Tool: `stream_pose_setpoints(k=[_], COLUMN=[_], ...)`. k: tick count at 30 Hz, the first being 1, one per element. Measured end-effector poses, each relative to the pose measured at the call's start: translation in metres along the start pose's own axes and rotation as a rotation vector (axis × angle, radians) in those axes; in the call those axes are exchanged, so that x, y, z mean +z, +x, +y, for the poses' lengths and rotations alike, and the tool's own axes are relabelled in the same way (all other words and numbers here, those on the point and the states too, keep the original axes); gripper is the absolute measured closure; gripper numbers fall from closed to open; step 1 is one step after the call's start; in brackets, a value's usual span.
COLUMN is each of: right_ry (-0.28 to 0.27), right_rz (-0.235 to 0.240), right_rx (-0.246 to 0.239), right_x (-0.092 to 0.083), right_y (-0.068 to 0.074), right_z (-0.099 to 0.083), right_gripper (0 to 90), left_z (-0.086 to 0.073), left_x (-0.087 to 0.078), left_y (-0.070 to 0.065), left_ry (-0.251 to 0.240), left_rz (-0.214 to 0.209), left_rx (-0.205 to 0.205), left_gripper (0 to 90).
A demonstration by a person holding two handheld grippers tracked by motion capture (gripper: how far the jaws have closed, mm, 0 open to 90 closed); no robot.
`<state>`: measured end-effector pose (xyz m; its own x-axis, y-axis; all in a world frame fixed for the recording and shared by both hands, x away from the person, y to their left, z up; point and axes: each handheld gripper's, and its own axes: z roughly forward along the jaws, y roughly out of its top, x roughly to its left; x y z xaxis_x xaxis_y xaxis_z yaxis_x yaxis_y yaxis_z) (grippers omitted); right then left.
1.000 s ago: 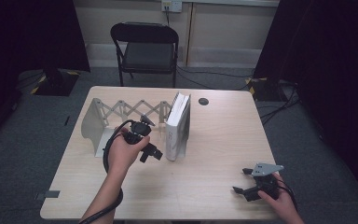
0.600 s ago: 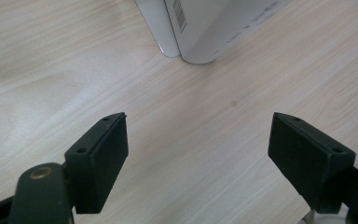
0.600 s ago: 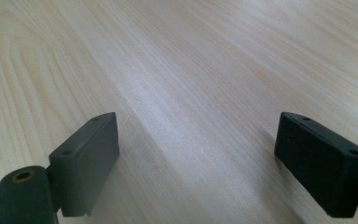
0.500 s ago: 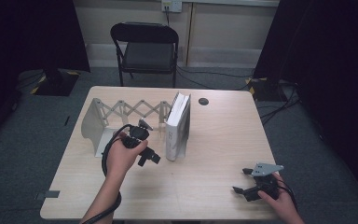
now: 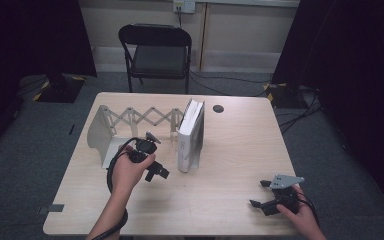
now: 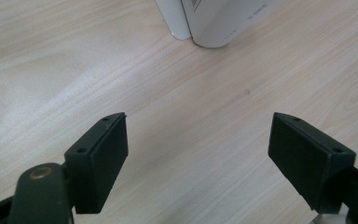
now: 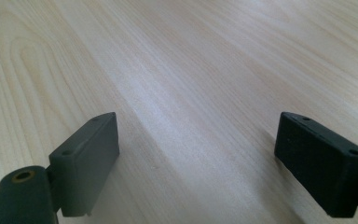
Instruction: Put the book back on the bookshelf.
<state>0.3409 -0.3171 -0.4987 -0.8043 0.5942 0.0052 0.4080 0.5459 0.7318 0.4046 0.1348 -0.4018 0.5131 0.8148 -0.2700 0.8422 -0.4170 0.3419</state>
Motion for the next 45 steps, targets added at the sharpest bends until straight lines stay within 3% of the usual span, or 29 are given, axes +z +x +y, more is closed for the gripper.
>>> stream_pose_setpoints(k=[27, 45], right_ry=[0.0, 0.0], right_rz=[0.0, 0.0], right_rx=[0.0, 0.0], right_x=[0.0, 0.0], right_y=[0.0, 0.0], right_z=[0.0, 0.0], right_gripper=[13.1, 13.1], left_z=[-0.023, -0.037], left_x=[0.014, 0.019], left_y=[0.019, 0.031], left_ry=[0.005, 0.009], left_rz=[-0.015, 0.002], left_rx=[-0.046, -0.041], left_gripper=[19.9, 20.0])
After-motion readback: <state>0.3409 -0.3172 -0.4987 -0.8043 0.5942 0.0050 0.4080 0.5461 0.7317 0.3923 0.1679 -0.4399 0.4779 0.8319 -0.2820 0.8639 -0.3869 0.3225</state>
